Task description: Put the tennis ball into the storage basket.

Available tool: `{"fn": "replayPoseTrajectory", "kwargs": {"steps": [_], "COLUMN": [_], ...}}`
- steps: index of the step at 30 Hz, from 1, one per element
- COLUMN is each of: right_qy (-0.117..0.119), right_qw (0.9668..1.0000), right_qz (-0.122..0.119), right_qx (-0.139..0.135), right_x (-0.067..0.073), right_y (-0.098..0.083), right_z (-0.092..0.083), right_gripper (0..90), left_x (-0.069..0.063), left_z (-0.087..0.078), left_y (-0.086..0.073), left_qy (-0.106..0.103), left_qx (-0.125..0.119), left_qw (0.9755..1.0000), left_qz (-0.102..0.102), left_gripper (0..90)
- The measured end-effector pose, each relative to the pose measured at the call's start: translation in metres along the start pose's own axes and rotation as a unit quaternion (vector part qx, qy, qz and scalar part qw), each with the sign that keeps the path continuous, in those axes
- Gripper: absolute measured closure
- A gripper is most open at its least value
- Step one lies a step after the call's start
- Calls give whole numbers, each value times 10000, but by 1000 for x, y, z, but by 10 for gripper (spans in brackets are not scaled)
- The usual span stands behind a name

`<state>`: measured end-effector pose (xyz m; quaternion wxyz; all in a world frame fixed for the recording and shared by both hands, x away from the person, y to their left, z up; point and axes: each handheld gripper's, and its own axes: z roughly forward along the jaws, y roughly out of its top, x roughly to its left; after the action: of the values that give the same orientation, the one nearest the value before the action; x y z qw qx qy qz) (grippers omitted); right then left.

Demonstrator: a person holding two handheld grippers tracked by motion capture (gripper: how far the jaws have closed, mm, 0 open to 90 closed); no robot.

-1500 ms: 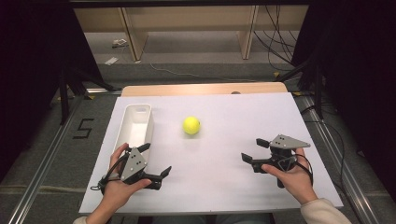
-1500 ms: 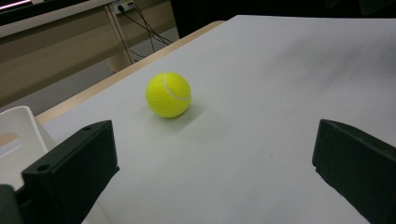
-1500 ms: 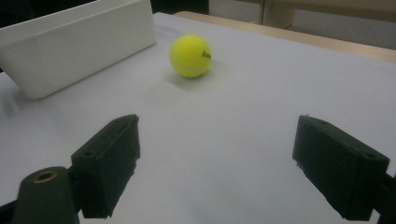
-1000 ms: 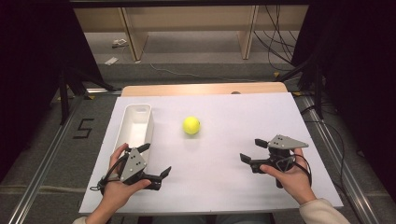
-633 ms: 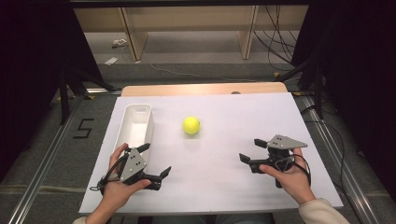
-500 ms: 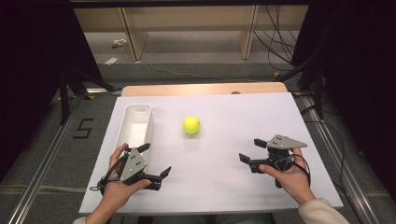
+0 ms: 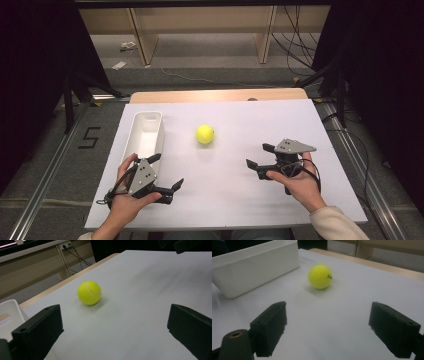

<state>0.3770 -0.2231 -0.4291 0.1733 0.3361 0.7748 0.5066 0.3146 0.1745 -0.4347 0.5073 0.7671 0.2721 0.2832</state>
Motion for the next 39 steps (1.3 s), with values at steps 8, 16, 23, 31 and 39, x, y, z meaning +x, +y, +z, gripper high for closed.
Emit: {"fn": "replayPoseTrajectory", "kwargs": {"steps": [8,16,23,31,39], "right_qy": [122,155,126,128,122], "right_qw": [9999,9998,9998,9997,9997], "right_qz": [-106,-139,-139,-184,-207], "right_qx": [17,19,-14,-31,-3], "right_x": [7,10,11,14,15], "right_y": [12,20,26,32,35], "right_z": [22,37,49,61,69], "right_gripper": [156,155,154,154,154], "left_x": [0,0,0,0,0], "left_z": [0,0,0,0,0], "left_y": [1,1,1,1,1], "left_qy": [-2,15,6,5,0], "left_qx": [-7,-12,-17,-25,-27], "left_qw": [10000,10000,10000,10000,10000], "left_qz": [3,14,20,14,33], "left_gripper": [0,0,0,0,0]}}
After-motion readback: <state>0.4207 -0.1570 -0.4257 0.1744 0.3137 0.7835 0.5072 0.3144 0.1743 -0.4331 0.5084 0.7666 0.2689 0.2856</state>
